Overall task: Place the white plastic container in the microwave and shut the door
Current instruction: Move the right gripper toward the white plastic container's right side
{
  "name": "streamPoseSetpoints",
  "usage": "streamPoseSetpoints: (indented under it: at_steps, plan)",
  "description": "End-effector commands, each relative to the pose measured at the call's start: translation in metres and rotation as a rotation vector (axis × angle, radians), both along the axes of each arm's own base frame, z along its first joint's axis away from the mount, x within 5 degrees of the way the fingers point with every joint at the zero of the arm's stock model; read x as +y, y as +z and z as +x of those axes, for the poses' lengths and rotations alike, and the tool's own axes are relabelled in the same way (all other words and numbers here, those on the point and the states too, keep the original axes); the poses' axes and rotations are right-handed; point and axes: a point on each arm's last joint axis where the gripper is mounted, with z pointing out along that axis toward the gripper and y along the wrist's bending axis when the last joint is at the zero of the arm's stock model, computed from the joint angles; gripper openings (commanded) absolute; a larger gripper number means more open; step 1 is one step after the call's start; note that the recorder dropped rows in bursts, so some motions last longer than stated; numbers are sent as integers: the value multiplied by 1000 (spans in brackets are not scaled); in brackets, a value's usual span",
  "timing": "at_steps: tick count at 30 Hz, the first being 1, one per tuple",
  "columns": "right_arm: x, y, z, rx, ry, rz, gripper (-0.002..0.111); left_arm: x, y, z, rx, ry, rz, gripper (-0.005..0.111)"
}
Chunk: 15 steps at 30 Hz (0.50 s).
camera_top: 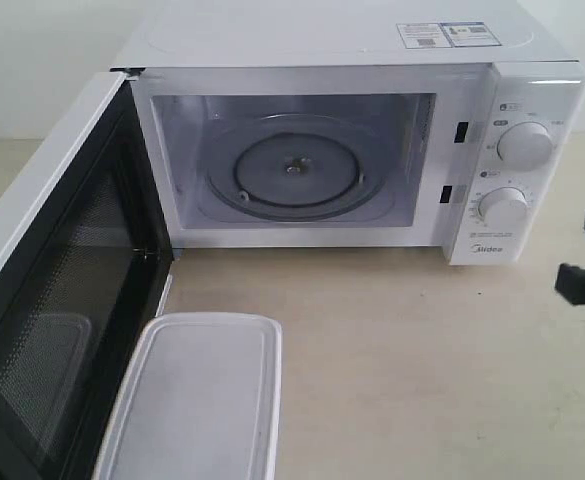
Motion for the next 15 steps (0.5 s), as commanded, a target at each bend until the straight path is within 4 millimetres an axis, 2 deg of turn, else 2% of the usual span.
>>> streamPoseSetpoints:
  at_steps: [1,7,10,12,15]
  plan:
    - [28,-11,-2,-96,336,-28,0,0,-1,0,-5,3,3,4]
    - [38,-40,5,2,455,15,0,0,-1,0,-5,3,3,4]
    - [54,-47,6,-19,676,58,0,0,-1,0,-5,3,3,4]
    - [65,-60,14,97,856,118,0,0,-1,0,-5,3,3,4]
    - [70,-77,30,288,926,253,0,0,-1,0,-5,3,3,4]
